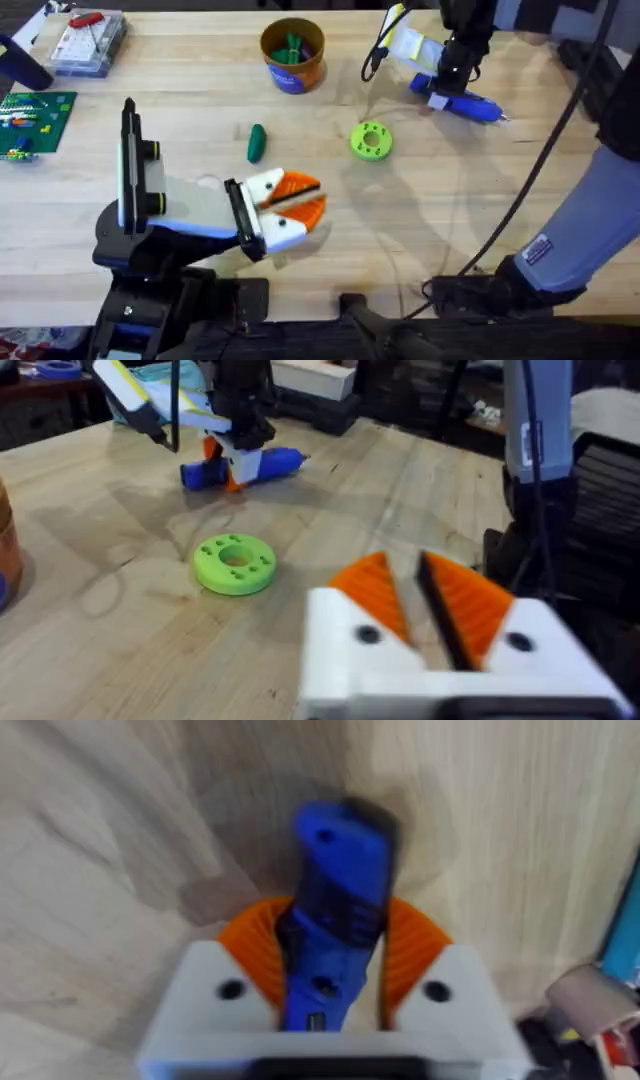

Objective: Pick up the gripper from the table and insert it into the empty holder that is missing its gripper. Then pick up a screw, insert it into the mounting hole, and use the screwdriver to tighten it. Finally, clean up the table by picking up the vegetable and placing it into the bucket.

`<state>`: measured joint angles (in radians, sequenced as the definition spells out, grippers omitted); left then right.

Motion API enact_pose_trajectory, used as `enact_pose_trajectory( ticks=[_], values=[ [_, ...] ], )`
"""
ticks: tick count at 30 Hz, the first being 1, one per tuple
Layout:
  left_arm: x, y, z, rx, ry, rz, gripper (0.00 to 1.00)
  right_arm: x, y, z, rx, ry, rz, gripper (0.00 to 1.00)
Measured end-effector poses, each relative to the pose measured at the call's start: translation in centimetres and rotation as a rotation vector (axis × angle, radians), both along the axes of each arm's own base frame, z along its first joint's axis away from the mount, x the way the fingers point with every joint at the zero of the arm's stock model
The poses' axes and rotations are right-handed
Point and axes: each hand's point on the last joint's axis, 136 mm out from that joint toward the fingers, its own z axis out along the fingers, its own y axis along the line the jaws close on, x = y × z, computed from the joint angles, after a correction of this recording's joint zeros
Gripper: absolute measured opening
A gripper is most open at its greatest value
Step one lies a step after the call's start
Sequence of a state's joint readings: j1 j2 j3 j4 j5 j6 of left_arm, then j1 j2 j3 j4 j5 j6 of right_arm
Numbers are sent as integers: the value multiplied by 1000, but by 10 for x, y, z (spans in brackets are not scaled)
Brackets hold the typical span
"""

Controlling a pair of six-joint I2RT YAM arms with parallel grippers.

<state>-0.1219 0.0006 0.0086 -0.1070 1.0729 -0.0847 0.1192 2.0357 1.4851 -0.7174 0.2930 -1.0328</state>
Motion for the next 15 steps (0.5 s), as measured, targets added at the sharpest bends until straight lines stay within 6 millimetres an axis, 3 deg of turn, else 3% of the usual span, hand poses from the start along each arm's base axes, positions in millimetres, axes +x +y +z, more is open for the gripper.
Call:
enact_pose_trajectory(
  ticks=[3, 4, 5, 8, 10, 15],
  values=[
    [0, 0, 0, -1, 2, 0, 693, 8, -2, 6, -7, -41, -28, 820],
    [0, 0, 0, -1, 2, 0, 831, 9, -3, 9, -6, -53, -42, 945],
    [0, 0, 0, -2, 5, 0, 946, 8, -4, 11, 0, -57, -61, 981],
    [1, 1, 1, -1, -3, 9, 985, 1, -1, 22, 34, -72, -123, 995],
    [5, 2, 7, -17, -21, 29, 986, 1, 5, 42, 79, -130, -168, 995],
    [21, 10, 19, -56, -25, 131, 986, -2, 20, 140, 243, -393, -318, 995]
  ],
)
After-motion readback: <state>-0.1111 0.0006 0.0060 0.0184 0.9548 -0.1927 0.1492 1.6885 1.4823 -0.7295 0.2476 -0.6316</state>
